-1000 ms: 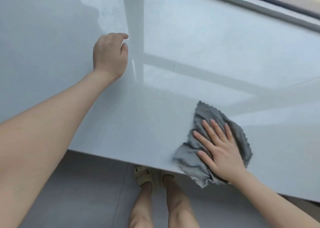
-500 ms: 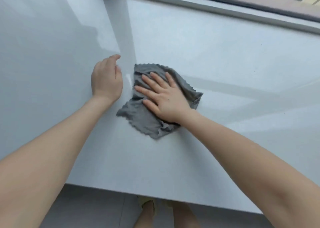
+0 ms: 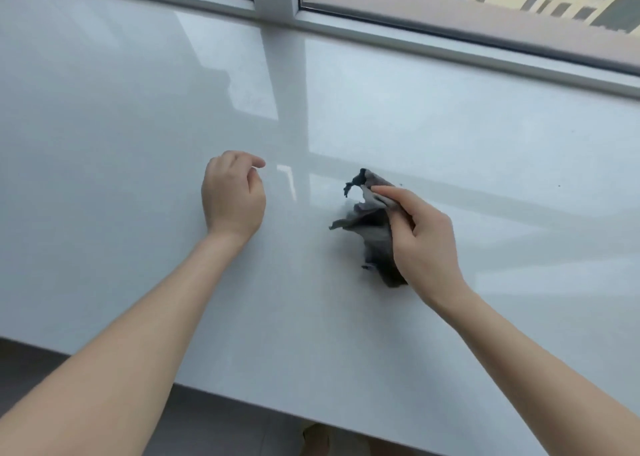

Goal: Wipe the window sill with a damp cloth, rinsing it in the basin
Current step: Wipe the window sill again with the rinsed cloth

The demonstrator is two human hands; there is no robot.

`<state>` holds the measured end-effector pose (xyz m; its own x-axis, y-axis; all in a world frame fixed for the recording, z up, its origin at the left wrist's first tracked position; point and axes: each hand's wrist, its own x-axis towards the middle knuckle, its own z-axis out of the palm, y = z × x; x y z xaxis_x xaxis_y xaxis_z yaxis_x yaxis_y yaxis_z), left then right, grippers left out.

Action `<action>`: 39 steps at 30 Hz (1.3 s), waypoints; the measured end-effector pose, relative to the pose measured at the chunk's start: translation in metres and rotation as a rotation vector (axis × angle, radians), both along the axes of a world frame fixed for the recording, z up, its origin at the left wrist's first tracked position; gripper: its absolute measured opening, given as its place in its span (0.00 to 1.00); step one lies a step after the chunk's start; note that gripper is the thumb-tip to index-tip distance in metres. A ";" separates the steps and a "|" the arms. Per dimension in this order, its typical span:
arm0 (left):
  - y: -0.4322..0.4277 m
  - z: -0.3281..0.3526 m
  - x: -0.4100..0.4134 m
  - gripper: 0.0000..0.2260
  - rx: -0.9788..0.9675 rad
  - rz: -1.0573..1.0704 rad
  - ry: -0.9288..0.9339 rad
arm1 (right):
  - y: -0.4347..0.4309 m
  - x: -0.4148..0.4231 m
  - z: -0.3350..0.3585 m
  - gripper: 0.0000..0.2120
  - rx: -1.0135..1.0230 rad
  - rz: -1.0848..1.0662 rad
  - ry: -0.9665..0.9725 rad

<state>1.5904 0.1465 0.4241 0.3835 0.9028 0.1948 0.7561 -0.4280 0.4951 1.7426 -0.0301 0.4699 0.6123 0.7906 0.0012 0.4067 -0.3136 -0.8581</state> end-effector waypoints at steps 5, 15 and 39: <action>0.026 0.008 -0.041 0.12 0.004 0.160 0.006 | 0.008 0.010 0.019 0.21 -0.155 0.053 -0.063; 0.053 -0.004 -0.040 0.12 0.019 0.158 -0.014 | 0.068 0.000 -0.079 0.28 -0.483 0.469 -0.755; 0.033 -0.016 0.065 0.11 -0.040 -0.272 -0.033 | -0.038 0.137 -0.079 0.27 -0.613 0.075 -0.661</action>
